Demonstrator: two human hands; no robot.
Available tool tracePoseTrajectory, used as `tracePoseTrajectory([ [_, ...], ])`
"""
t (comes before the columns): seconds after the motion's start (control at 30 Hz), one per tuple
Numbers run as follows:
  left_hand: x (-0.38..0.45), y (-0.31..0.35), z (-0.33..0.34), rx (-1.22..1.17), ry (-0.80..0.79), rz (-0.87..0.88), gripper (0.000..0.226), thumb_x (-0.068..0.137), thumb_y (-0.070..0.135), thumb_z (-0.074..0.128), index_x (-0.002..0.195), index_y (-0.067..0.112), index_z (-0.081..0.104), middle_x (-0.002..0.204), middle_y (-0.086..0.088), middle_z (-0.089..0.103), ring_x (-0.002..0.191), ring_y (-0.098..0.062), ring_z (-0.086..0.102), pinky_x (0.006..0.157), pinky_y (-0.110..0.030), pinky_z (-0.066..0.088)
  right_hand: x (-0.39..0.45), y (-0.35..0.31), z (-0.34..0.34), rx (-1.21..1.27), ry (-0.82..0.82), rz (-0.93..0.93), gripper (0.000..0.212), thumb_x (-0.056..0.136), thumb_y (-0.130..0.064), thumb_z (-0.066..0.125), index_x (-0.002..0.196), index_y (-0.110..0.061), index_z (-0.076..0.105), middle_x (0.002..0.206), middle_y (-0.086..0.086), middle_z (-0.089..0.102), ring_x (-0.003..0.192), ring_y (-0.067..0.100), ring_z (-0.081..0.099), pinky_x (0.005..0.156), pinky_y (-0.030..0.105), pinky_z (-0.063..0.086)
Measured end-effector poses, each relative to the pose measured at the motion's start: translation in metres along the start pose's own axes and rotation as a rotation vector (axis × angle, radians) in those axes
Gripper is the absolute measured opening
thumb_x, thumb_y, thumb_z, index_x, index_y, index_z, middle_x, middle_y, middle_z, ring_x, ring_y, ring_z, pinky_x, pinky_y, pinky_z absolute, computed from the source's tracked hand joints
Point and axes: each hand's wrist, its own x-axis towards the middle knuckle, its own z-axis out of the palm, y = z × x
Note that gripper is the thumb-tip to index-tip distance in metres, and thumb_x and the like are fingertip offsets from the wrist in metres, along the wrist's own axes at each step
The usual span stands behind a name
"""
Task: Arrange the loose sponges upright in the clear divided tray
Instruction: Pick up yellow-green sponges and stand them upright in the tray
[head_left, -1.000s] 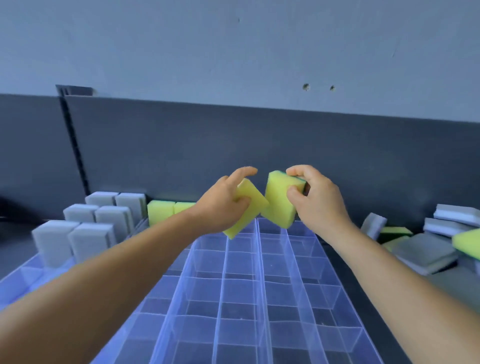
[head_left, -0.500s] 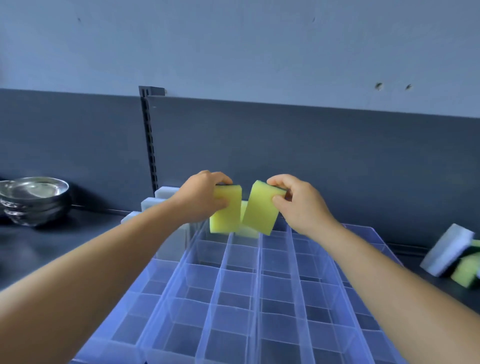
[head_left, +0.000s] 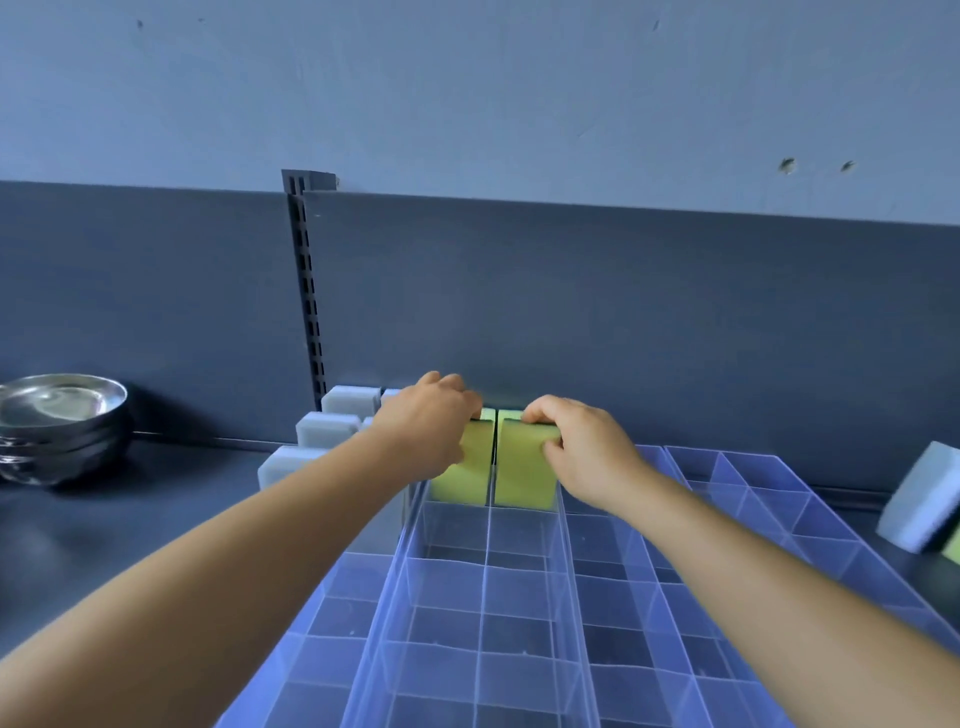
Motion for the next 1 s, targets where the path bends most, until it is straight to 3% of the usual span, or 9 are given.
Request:
tracePoseTrajectory([
  [0.3,0.004,0.008,0.014,0.142,-0.068,0.047,0.027,0.086,0.015,0.065,0.111,0.012,0.055,0.117,-0.005,0.052,0.112,-0.024,0.048,0.07,-0.032,0.041,-0.004,0.002,0.01,-0.13,-0.094,0.022,0.047,0.086,-0.002,0.044,0.126,-0.025,0.055,0.129,0.001,0.056,0.118,0.025,0.049,0.095,0.037,0.046],
  [0.5,0.002,0.015,0.005,0.023,-0.042,0.033,0.055,0.081,0.041,0.069,0.127,0.017,0.05,0.127,-0.001,0.052,0.119,-0.022,0.047,0.088,-0.038,0.049,-0.015,0.002,-0.009,-0.145,-0.088,-0.015,0.054,0.089,-0.018,0.055,0.141,-0.022,0.038,0.145,-0.006,0.042,0.132,0.018,0.035,0.1,0.029,0.035],
  [0.73,0.001,0.075,-0.014,-0.015,0.125,0.167,0.053,0.087,0.044,0.058,0.13,0.017,0.044,0.128,-0.001,0.054,0.118,-0.023,0.051,0.094,-0.034,0.043,-0.046,0.029,-0.052,-0.243,-0.063,0.033,0.065,0.094,-0.032,0.052,0.149,-0.018,0.021,0.157,-0.005,0.023,0.145,0.016,0.015,0.115,0.028,0.018],
  [1.0,0.02,0.159,-0.017,-0.071,0.118,0.276,0.056,0.09,0.048,0.053,0.134,0.017,0.041,0.134,0.0,0.05,0.123,-0.022,0.048,0.1,-0.032,0.04,-0.09,0.093,-0.098,-0.305,-0.025,0.174,0.069,0.093,-0.037,0.052,0.15,-0.018,0.018,0.158,-0.004,0.019,0.146,0.016,0.012,0.118,0.03,0.014],
])
